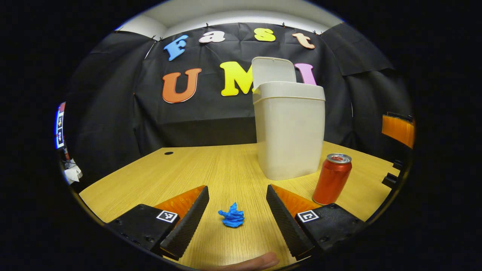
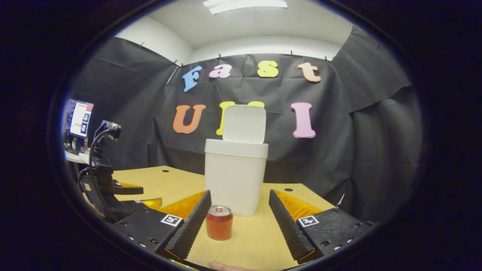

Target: Press the lid of the desktop garbage bin to open it, pick up the crumpled paper on the desktop and throw it into the bin, then pick up the pop can on the desktop and drop it into the bin, and finally close the garbage bin lid.

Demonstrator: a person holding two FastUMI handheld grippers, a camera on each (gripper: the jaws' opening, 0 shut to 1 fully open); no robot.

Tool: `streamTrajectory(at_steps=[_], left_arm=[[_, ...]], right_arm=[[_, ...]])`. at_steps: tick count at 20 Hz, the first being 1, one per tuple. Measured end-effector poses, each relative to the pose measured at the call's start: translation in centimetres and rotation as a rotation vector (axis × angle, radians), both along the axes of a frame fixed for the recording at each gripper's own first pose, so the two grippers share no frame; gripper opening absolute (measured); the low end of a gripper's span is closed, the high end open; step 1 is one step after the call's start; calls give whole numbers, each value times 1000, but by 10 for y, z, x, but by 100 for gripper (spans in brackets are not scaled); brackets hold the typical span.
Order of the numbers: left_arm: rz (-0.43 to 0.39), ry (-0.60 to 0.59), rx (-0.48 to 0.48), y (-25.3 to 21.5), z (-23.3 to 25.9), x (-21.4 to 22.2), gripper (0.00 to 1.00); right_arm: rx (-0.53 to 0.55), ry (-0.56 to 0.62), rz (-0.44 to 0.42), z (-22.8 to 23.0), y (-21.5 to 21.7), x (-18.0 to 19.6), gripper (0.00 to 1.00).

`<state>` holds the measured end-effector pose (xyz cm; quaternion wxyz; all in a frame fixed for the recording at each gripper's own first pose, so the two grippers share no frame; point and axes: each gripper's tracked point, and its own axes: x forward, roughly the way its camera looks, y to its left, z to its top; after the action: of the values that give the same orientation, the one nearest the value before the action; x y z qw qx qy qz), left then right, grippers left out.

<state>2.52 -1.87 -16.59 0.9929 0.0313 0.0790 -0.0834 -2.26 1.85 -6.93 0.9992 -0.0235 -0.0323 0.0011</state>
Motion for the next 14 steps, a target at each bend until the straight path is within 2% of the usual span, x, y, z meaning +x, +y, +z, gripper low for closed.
streamTrajectory(at_steps=[4,8,9,12,14], left_arm=[[6,119,51,-4,-38,-1,100],[28,212,12,1,-56,0,99],[43,216,16,4,-57,2,99],[65,275,-8,11,-69,3,99],[70,299,-32,12,-73,4,98]], right_arm=[[-30,44,0,-35,1,-2,98],[17,139,38,-64,11,5,95],[30,161,39,-71,12,7,98],[41,227,40,-91,14,14,95],[42,264,52,-101,18,19,98]])
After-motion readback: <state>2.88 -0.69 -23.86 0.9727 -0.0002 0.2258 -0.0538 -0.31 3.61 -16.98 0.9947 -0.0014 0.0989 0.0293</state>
